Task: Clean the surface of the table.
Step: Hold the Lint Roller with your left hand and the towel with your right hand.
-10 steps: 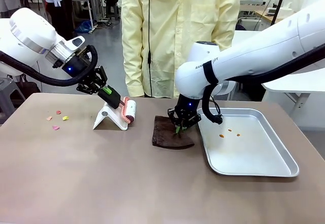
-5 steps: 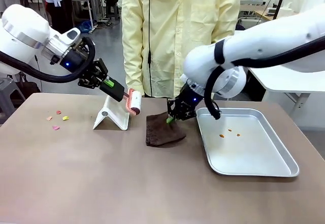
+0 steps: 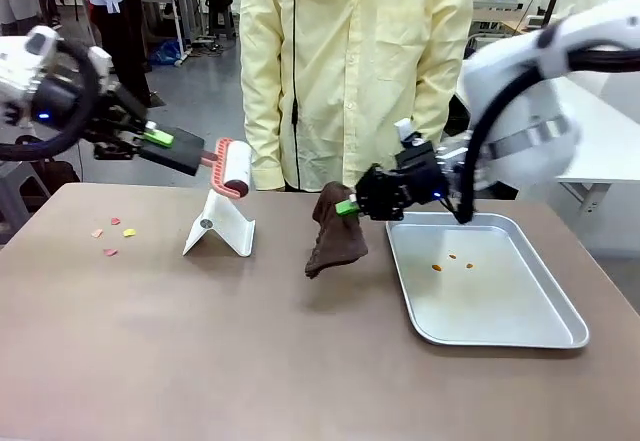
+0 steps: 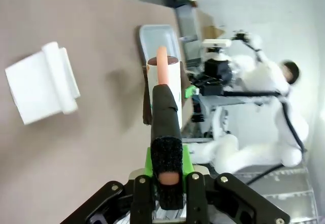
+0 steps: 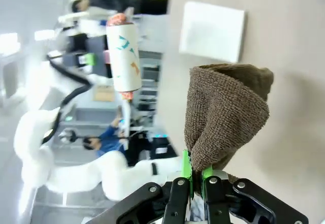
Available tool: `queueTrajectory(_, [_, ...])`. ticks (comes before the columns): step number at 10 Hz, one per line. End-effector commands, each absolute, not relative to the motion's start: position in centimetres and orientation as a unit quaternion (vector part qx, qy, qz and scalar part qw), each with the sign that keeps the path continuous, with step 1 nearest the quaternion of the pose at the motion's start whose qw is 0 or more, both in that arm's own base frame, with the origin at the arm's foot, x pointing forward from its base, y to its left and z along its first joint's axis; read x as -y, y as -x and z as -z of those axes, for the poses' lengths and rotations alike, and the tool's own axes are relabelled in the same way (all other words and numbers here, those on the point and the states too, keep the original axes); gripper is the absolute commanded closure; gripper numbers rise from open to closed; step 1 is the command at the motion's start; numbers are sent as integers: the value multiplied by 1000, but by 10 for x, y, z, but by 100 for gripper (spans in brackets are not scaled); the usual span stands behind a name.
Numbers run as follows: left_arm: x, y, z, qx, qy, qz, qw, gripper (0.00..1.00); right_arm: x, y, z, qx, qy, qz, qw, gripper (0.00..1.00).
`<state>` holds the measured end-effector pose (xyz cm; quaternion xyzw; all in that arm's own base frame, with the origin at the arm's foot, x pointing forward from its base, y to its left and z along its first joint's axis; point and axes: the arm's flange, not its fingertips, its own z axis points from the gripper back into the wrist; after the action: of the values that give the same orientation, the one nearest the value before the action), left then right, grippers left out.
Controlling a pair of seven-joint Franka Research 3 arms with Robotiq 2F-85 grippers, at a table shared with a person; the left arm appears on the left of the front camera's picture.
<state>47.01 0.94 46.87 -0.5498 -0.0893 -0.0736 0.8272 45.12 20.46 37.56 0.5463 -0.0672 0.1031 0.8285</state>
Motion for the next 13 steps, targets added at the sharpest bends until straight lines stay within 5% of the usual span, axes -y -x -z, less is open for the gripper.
queueTrajectory(1, [-38,-408,-461,128,606,96,779,93,-149,-389,-368,88,-585,-125,796,100])
queueTrajectory(4, [-86,-337,-433,182,631,53,752,93,-68,-320,-363,172,-638,-99,744,100])
queueTrajectory(9, [-165,-245,-386,151,640,2,753,93,29,-256,-350,192,-661,-21,725,100])
queueTrajectory(13, [-186,-234,-370,141,650,-17,747,93,55,-201,-332,186,-654,1,733,100])
